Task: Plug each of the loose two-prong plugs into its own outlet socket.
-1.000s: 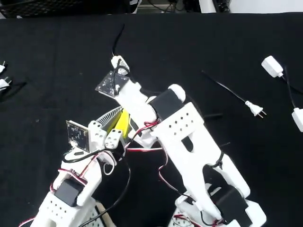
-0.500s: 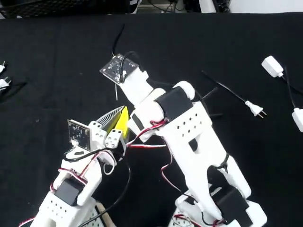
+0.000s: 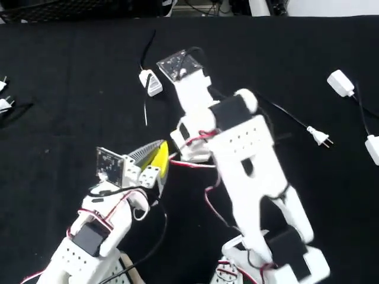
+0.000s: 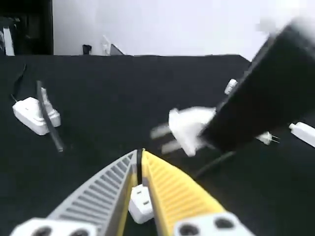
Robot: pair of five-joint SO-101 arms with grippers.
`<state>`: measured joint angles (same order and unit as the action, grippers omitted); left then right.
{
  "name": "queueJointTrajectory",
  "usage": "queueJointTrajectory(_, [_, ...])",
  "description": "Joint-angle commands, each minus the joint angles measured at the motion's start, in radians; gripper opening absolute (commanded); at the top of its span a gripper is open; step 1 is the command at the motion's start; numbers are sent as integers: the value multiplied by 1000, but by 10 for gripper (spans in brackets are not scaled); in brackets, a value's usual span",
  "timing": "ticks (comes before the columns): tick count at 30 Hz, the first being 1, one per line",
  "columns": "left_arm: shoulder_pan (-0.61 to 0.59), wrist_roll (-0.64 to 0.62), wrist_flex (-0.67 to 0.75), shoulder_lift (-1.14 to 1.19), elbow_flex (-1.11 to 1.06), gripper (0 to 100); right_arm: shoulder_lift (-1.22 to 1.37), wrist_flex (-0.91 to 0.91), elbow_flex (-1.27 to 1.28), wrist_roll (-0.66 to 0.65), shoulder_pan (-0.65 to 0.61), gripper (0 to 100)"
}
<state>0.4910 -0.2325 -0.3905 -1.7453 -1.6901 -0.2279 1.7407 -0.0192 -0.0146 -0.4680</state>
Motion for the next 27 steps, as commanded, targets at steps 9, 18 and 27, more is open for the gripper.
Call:
queueJointTrajectory(9, [-226, 0, -3, -6, -13, 30, 409, 23, -266, 129, 20, 12])
queueJointTrajectory(18, [-303, 0, -5, -6, -13, 30, 545, 26, -245, 307, 160, 12])
queueJointTrajectory(27, [-308, 0, -5, -6, -13, 30, 559, 25, -209, 302, 112, 12])
